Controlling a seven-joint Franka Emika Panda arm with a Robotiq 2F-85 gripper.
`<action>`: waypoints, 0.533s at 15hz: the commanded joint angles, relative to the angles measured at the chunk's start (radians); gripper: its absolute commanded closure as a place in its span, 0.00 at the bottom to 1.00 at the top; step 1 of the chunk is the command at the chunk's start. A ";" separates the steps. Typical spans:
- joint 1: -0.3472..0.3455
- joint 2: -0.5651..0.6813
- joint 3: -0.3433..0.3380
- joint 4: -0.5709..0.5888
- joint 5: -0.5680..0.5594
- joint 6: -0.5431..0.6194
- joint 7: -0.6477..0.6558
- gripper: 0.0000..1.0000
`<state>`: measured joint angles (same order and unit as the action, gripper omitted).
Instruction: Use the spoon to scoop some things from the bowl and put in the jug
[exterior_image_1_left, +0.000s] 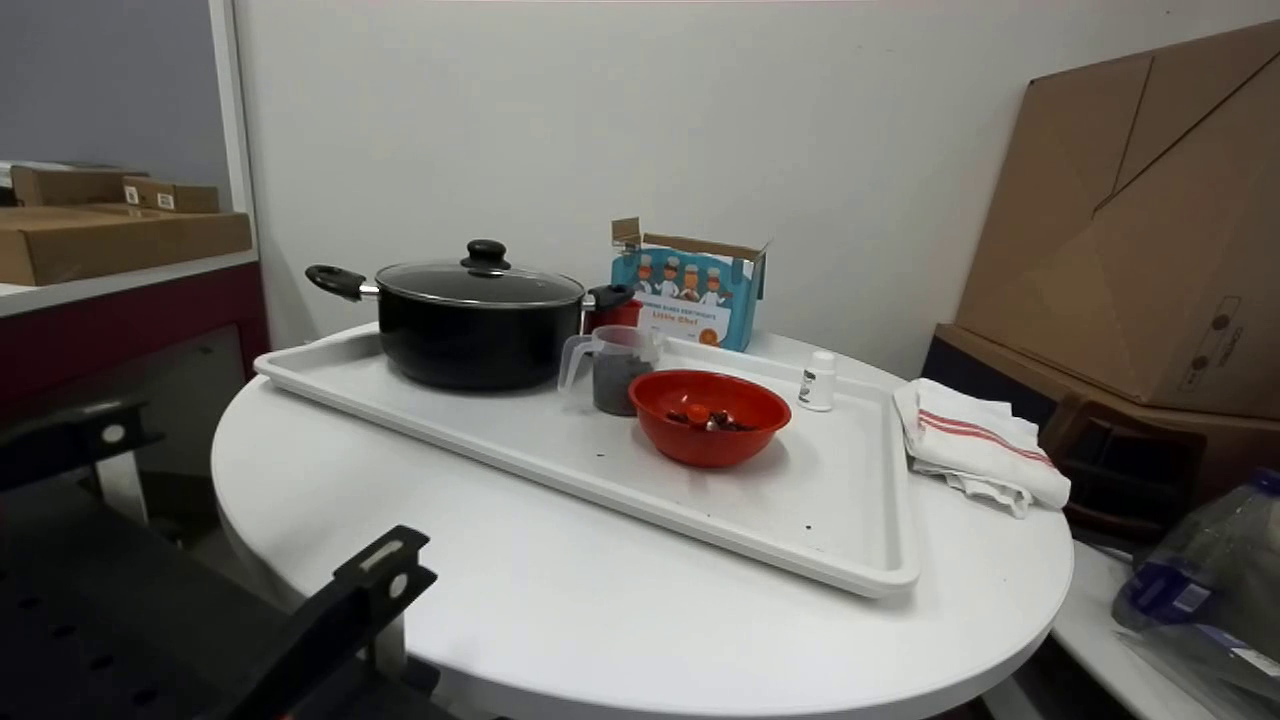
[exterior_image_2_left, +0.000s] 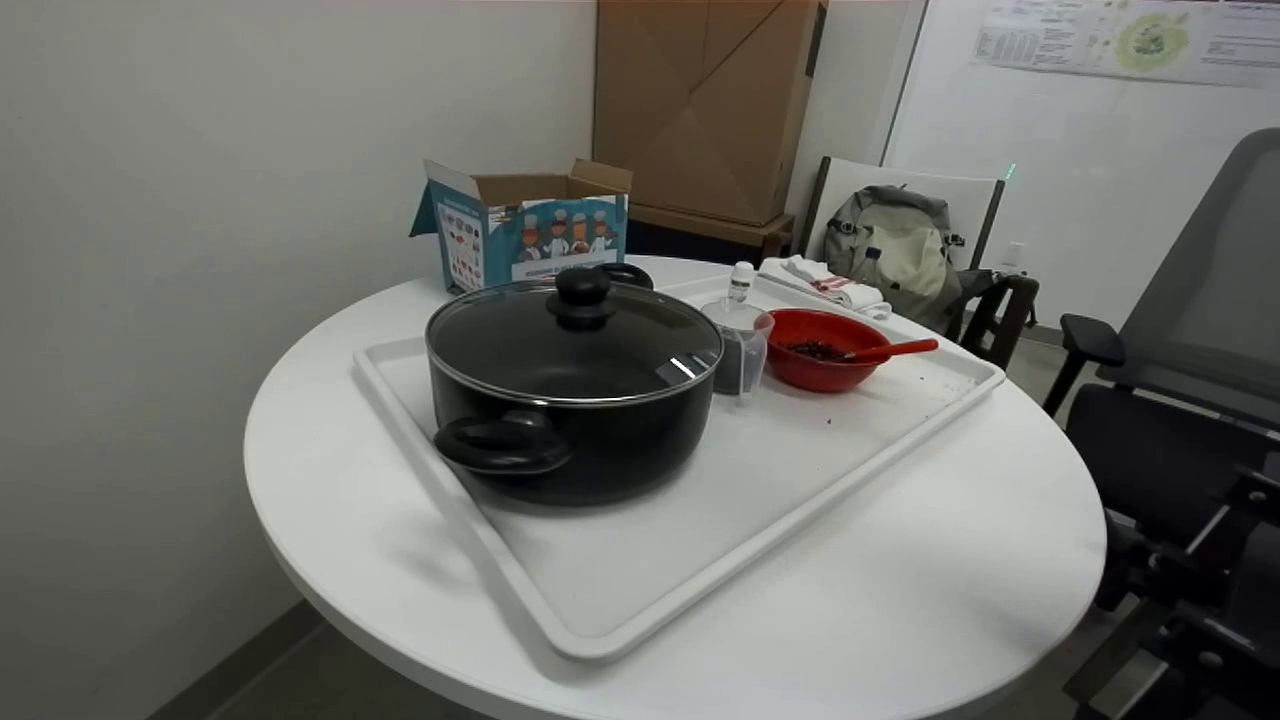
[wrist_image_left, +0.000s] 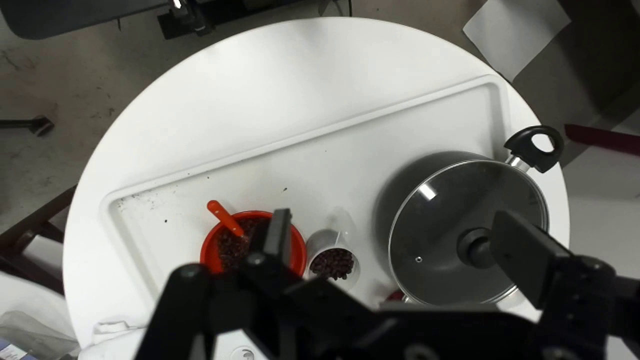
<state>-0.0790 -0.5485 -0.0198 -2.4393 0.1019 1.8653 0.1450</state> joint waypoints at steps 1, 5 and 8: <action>-0.005 0.122 -0.025 0.098 -0.018 -0.007 -0.042 0.00; 0.000 0.215 -0.044 0.175 -0.014 -0.030 -0.080 0.00; 0.003 0.273 -0.051 0.222 -0.018 -0.062 -0.131 0.00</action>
<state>-0.0828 -0.3506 -0.0562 -2.2972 0.0976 1.8572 0.0675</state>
